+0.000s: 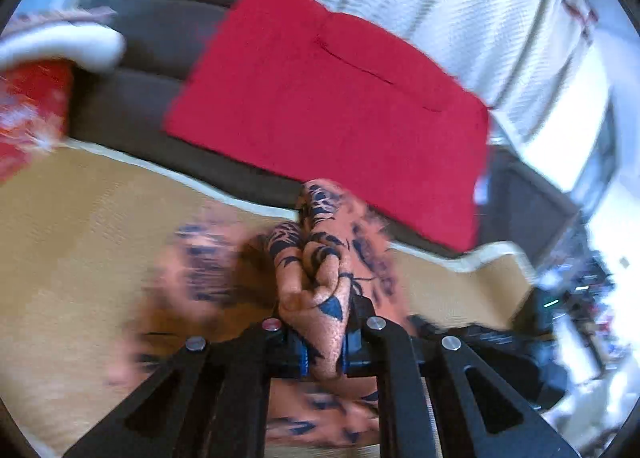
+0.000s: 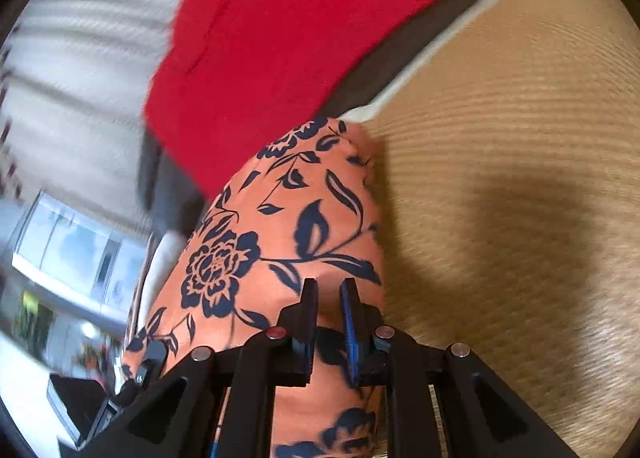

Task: Fold small clothes
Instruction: 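Grasp the folded blouse with the left gripper while the right gripper holds its other end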

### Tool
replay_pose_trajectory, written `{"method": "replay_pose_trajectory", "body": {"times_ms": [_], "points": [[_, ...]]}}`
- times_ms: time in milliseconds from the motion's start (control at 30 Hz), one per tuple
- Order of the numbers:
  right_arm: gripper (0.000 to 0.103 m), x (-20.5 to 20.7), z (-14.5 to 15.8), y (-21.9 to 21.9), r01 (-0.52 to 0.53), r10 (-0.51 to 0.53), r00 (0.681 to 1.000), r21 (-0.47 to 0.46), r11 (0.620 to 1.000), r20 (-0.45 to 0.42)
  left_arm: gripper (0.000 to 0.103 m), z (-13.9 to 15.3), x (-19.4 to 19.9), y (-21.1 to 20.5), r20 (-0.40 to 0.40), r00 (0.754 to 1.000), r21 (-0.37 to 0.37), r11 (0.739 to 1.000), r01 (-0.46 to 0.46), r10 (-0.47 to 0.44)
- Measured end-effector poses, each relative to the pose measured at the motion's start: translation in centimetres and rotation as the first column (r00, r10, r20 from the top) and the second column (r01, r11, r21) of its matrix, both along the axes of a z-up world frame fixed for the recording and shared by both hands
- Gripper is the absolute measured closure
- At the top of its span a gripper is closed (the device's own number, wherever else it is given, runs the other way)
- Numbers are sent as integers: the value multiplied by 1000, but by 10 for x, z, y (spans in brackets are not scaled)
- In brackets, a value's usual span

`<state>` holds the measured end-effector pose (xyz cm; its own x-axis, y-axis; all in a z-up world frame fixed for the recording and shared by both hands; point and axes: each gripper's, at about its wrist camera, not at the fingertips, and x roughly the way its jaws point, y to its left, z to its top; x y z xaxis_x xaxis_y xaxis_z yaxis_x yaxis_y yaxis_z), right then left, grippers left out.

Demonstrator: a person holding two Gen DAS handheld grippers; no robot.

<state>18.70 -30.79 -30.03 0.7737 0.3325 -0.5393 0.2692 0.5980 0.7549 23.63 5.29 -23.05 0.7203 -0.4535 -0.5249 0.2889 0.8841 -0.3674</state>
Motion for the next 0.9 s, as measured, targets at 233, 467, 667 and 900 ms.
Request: {"method": "replay_pose_trajectory", "body": {"times_ms": [233,467,667,900], "points": [[89,26,-16,61,-182,178,981,-55,982,-76,89,-88,36,56,-443,886,74,990,-117,138],[87,21,6,55,-126,120,992,-194,973,-39,74,-34,14,47,-227,959,196,973,-125,169],[87,36,40,32,-72,81,996,-215,974,31,73,-3,22,47,-113,972,203,963,-178,204],[89,118,-21,45,-201,195,968,-22,979,-156,73,-36,51,9,-225,963,207,973,-100,147]]}}
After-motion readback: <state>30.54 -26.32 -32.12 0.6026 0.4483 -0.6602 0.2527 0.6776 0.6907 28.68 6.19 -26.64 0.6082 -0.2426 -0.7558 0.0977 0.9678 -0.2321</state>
